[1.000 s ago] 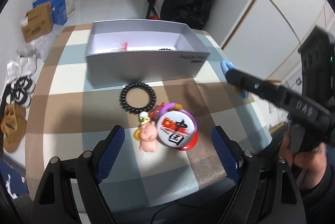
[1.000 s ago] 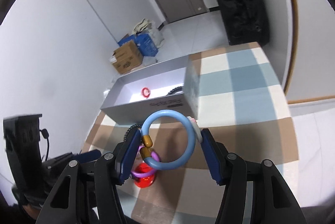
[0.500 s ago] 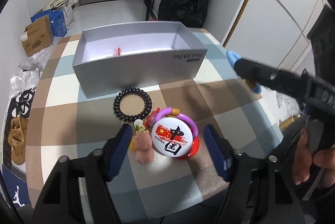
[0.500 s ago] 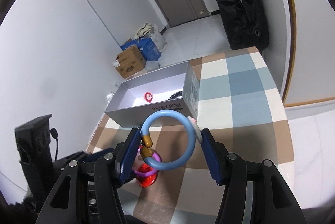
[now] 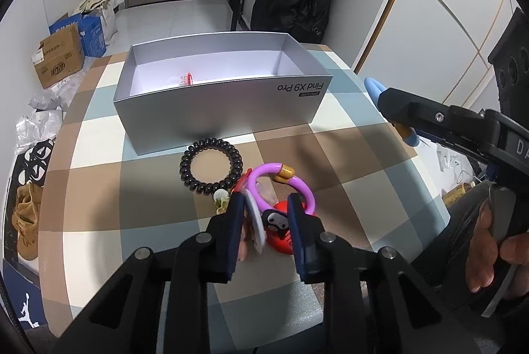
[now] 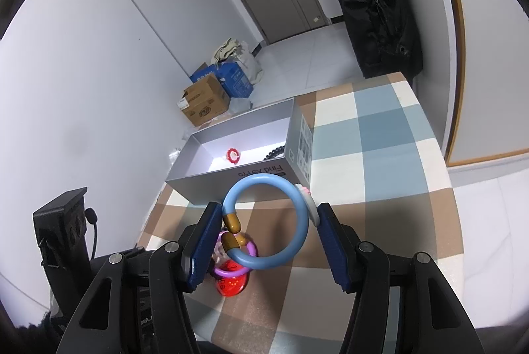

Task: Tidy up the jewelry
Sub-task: 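Grasp the blue ring with the right tool while the left tool grasps a white ring, then carry both rings over the open box and open both tools to release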

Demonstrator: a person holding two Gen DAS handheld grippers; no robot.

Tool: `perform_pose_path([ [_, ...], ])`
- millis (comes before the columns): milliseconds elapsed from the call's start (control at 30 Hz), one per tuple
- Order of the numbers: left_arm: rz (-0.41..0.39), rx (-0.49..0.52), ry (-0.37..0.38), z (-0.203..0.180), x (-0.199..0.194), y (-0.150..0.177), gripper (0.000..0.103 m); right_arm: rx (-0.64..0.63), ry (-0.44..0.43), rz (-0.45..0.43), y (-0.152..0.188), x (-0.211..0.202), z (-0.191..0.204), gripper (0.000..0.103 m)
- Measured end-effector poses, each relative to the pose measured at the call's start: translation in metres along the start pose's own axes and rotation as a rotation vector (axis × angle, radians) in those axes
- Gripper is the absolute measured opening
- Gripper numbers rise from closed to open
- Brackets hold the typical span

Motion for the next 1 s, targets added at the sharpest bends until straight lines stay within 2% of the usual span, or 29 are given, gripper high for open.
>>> perform_pose_path([
  [200,0.001,-0.031,0.021,0.003,-0.001,-0.002,0.007,0.000,0.003,0.006,0.001,0.001,0.000,0.058],
  [433,0.007,-0.062,0.028,0.007,-0.001,-0.002,0.003,0.009,0.002,0.016,0.002,0.005,0.000,0.058],
  [633,0.012,-0.145,0.062,0.016,0.000,-0.006,0.002,0.008,-0.004,0.016,0.002,0.006,0.002,0.058],
  [1000,-0.080,-0.240,0.175,0.022,-0.014,-0.033,0.002,0.013,-0.026,0.016,-0.004,0.011,0.007,0.058],
])
Point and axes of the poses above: each gripper's, at about its wrist camera, not at the fingertips, and x roughly the way its jaws point, z to its left, y to its underside, the point moved 9 cm from there along x, roughly the way its jaws point, and after that the axes turned 5 degrees about y, right-handed, at the moved point
